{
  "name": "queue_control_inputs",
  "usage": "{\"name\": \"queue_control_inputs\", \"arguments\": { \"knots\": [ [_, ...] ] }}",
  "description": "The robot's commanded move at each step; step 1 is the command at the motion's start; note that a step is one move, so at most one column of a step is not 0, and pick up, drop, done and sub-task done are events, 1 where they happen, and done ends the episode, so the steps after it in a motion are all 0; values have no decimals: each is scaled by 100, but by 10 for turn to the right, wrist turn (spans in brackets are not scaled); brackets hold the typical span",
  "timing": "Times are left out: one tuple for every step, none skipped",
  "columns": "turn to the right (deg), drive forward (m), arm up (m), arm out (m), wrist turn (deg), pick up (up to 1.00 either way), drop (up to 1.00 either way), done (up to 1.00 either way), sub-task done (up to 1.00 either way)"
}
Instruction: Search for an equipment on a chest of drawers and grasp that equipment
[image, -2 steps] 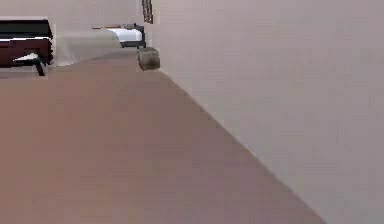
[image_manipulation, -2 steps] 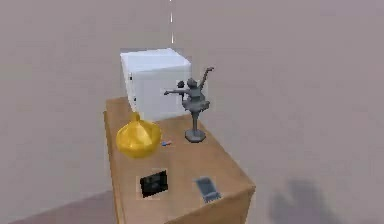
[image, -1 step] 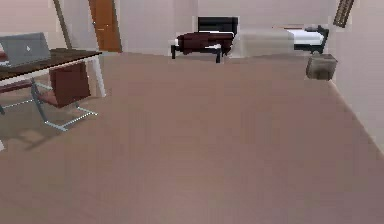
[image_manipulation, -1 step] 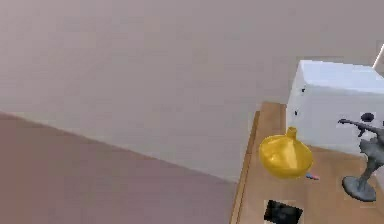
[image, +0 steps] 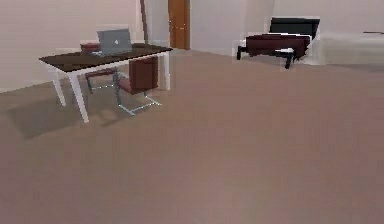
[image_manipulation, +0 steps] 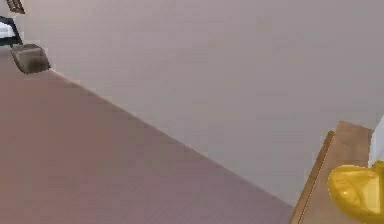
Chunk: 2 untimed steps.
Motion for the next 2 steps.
{"name": "queue_control_inputs", "arguments": {
  "knots": [
    [0,20,0,0,0,0,0,0,0],
    [450,0,0,0,0,0,0,0,0]
  ]
}}
